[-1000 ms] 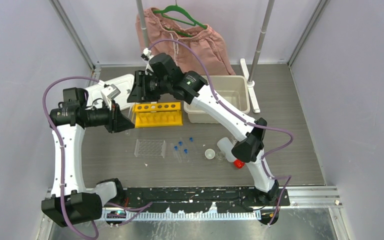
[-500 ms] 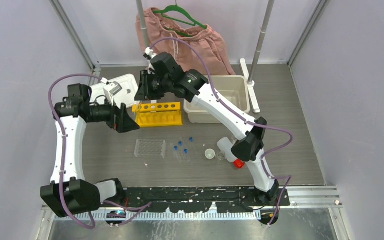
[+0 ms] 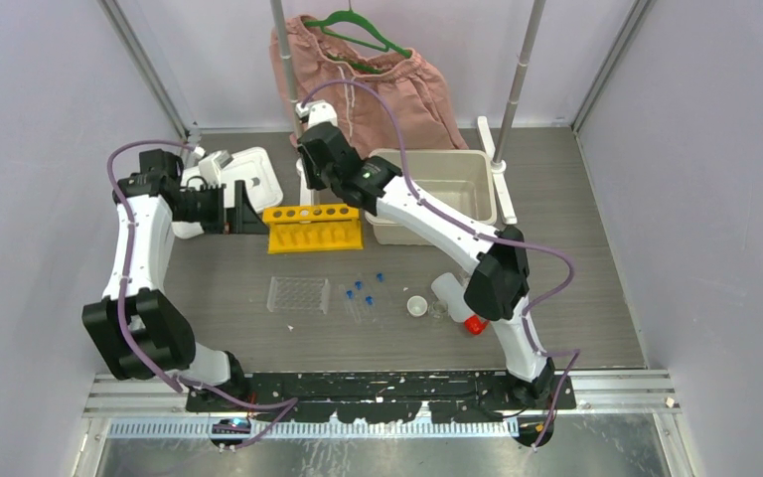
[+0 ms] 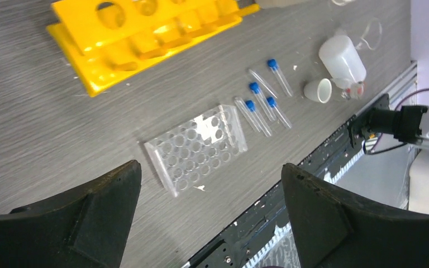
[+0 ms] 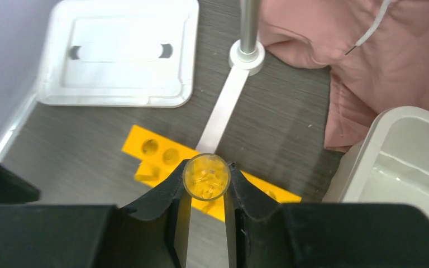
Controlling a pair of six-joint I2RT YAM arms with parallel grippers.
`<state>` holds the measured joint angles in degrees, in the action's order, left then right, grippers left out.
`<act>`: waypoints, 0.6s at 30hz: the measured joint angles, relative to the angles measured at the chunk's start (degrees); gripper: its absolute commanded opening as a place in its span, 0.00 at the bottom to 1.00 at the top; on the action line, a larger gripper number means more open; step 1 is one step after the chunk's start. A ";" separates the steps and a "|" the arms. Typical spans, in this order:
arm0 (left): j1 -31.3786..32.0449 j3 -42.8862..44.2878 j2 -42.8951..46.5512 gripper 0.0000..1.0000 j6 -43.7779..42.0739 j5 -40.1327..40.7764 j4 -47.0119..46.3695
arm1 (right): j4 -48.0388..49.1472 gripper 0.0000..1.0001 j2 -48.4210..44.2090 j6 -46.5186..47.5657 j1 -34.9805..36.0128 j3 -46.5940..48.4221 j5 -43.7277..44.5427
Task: Organize the chemistry lab equipment
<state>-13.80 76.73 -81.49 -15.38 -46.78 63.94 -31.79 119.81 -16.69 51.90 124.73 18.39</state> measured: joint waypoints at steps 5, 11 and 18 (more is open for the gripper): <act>-1.55 1.03 -4.07 0.89 2.03 2.64 -1.51 | 9.22 0.01 0.02 3.67 0.17 -7.50 4.02; -2.29 1.03 -4.63 0.85 2.78 3.52 -2.05 | 18.40 0.01 0.02 8.15 1.92 -8.52 7.56; -2.32 1.03 -4.63 0.84 2.75 4.04 -2.69 | 21.68 0.01 0.02 10.36 4.13 -10.40 9.22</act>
<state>-16.12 77.76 -86.13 -12.62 -42.74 61.25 -10.11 119.83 -6.33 56.03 114.32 27.62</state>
